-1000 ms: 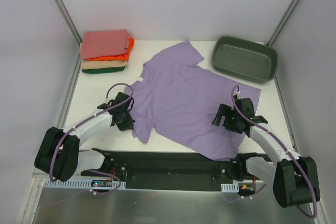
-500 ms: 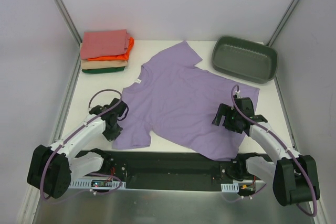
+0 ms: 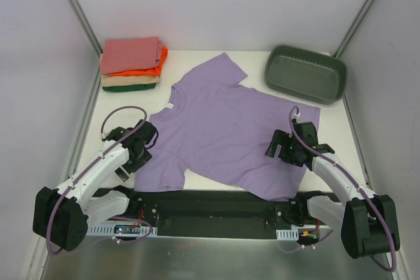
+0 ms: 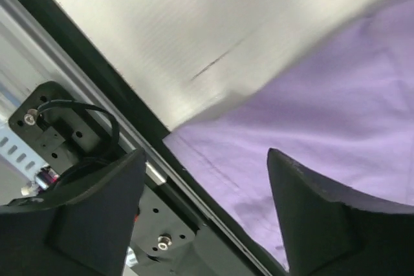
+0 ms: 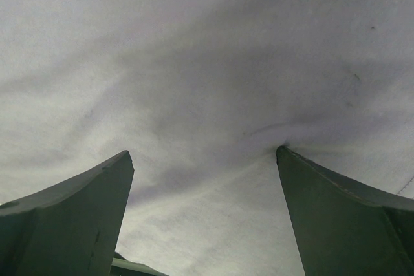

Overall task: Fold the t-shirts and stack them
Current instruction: Flatten out the tshirt

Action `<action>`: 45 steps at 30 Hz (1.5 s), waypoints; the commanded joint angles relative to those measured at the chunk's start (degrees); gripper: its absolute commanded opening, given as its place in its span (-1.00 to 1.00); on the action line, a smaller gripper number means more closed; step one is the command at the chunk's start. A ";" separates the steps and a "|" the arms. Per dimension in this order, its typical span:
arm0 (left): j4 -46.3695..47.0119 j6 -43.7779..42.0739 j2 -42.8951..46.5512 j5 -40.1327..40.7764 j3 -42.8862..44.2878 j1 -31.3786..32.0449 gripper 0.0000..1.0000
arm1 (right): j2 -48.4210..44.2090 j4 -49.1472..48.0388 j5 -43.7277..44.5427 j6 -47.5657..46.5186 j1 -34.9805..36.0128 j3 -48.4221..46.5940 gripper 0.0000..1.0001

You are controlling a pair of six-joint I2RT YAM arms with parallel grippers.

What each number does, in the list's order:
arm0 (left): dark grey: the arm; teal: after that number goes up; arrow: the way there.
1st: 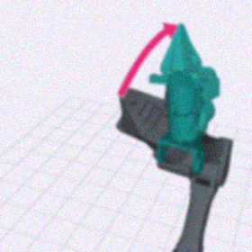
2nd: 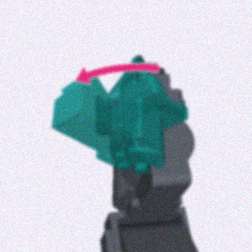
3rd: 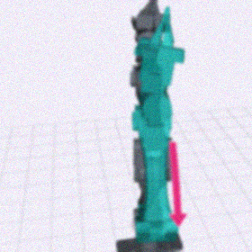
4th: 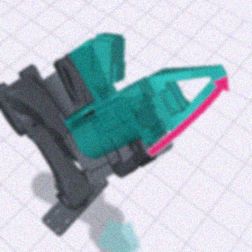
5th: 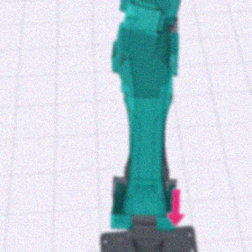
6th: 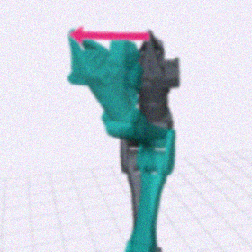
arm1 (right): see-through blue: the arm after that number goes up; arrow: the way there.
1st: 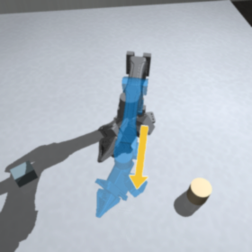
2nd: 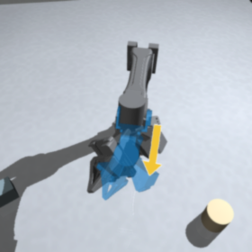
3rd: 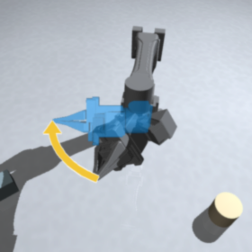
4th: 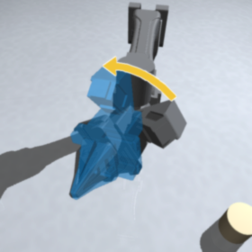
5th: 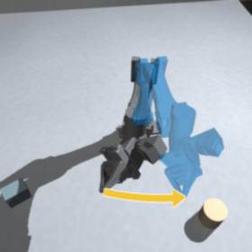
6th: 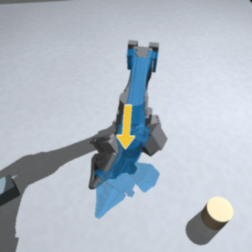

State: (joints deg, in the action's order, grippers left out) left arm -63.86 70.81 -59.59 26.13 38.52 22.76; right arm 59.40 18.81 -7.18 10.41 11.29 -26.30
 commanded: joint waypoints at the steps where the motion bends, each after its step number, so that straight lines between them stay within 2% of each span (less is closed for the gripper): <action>1: -1.28 -3.20 1.76 3.14 7.34 -0.44 0.64 | -1.12 5.97 1.81 -1.10 0.05 0.82 0.92; 4: 6.78 -10.57 1.50 0.16 10.52 -0.26 0.81 | -3.75 8.08 3.13 -1.10 0.14 -1.11 0.92; 8: 28.03 -23.76 -1.91 -13.44 9.65 -0.35 0.95 | -5.87 9.49 5.15 -1.01 -0.04 -3.13 0.92; 11: 34.92 -27.19 -8.32 -17.85 11.65 -0.35 0.98 | -4.82 10.02 6.83 -1.36 -0.04 -4.54 0.92; 14: 38.71 -29.14 -16.76 -18.92 14.11 -0.35 0.98 | -1.93 10.55 9.55 -1.62 -0.65 -6.21 0.92; 20: 39.16 -29.32 -30.13 -17.78 17.29 -0.70 0.98 | 2.82 10.63 10.61 -2.50 -3.02 -9.55 0.92; 24: 39.42 -28.09 -32.78 -18.92 14.22 -2.11 0.98 | 4.67 10.55 10.78 -3.12 -4.26 -10.52 0.92; 30: 39.33 -26.69 -29.19 -18.04 6.23 -5.18 0.98 | 9.50 9.50 13.77 -3.91 -5.05 -12.63 0.92; 34: 39.33 -26.68 -25.41 -19.10 1.65 -7.03 0.98 | 14.16 8.35 12.11 -4.35 -5.31 -16.40 0.91; 45: 34.77 -26.86 -14.59 -16.29 -2.23 -8.18 0.98 | 26.81 7.74 10.08 -6.46 -5.84 -27.91 0.92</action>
State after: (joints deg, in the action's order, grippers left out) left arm -23.14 44.10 -75.66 8.05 37.78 15.27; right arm 82.50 26.87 3.57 5.67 6.17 -49.54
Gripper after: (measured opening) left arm 0.990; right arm 0.958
